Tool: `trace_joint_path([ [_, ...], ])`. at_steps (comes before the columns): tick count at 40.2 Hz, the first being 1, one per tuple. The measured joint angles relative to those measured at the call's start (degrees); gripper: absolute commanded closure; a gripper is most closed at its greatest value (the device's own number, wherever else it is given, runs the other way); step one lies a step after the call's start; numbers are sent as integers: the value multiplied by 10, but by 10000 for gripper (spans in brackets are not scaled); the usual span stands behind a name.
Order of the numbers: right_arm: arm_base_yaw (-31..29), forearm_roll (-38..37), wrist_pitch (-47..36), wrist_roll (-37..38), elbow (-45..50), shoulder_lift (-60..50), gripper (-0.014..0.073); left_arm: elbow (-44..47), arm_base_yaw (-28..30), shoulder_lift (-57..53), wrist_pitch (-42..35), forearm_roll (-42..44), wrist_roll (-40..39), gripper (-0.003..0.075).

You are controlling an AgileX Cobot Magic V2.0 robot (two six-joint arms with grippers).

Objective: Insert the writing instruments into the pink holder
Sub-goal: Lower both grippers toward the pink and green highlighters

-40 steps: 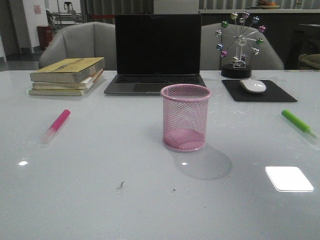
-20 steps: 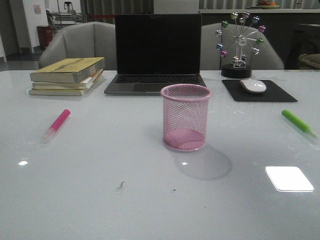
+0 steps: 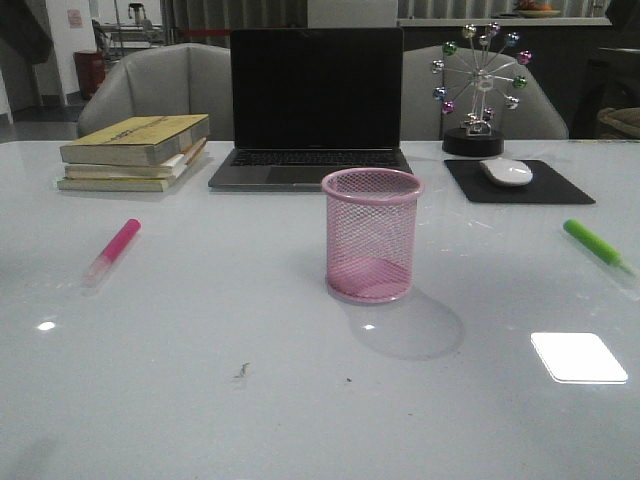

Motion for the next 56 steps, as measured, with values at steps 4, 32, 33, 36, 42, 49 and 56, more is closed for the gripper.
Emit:
trace_joint_path([
  [4,-25,0,20,0,-35,36,-10,-39,0,34,15,-5,0,273],
  [32,-69,-2,30,-58,-156,287,-10,-100,0,185,10,-19,0,274],
  [33,-69,-2,29,-58,-161,297,-10,-100,0,187,6,-19,0,274],
  [36,-69,-2,25,-58,-175,319,-10,-100,0,194,-4,-19,0,274],
  [42,-69,-2,21,-58,-195,350,-10,-110,0,209,-12,-20,0,274],
  [49,-70,-2,21,-58,-218,370,-10,-150,0,248,9,-20,0,274],
  [56,-83,-1,16,-61,-234,386,-10,-184,0,279,30,-21,0,274],
])
